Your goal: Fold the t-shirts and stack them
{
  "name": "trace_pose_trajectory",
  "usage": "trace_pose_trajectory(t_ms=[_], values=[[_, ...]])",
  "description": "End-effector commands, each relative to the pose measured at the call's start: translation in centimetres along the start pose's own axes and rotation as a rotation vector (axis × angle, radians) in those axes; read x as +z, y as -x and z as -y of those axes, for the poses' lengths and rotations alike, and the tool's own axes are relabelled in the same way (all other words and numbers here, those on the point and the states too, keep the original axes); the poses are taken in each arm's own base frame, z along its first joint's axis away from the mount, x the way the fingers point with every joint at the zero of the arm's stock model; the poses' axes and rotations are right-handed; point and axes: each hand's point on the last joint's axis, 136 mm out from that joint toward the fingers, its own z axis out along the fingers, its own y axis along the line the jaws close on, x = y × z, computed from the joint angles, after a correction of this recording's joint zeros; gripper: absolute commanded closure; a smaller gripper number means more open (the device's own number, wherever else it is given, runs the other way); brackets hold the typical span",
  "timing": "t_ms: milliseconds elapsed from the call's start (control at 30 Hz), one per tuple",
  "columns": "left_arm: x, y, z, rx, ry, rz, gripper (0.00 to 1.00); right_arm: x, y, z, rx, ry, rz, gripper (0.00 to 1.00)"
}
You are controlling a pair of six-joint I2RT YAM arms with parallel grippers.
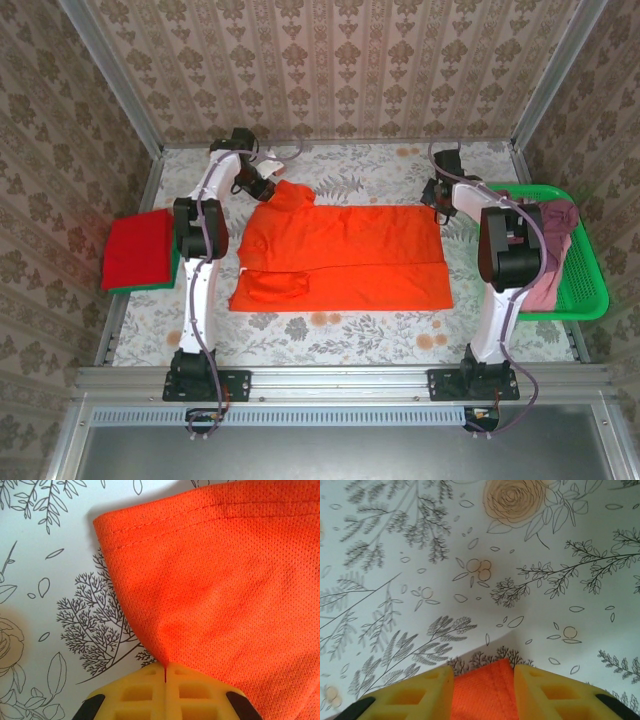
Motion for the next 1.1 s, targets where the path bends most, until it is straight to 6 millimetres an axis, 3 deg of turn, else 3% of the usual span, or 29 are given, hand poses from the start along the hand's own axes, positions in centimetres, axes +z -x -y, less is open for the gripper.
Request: trace_pose_trajectory(t_ms=[0,367,500,633,933,1067], values=[[0.6,-0.1,1.2,0.035,-0.035,-0.005,1.00,0.6,-0.7,0.9,0.025,-0.048,-0.055,0.65],[0.5,0.1,1.4,0.049,-0.035,0.000,1.00,2.6,-1.0,0.9,0.071,-0.042,-0.097,0.80],[0.5,0.0,1.5,0.050,-0.038,-0.001,1.00,2.1,-0.8,0.9,0.068,-0.042,-0.085,1.00],[-0.1,0.6,1.7,0.061,-0.039,0.024,1.00,0.6,0.2,0.6,0.049,-0.017,-0.041,1.00],[-6.2,3.8,2.3,0.131,0.029,0.199,1.00,-4.1,1.2,-0.3,0.042,0.096,0.051,1.00],[-8.8,4.2,3.2,0.160,0.039,0.235,1.00,-5.7,0.9,-0.1,0.044,0.121,0.068,1.00]])
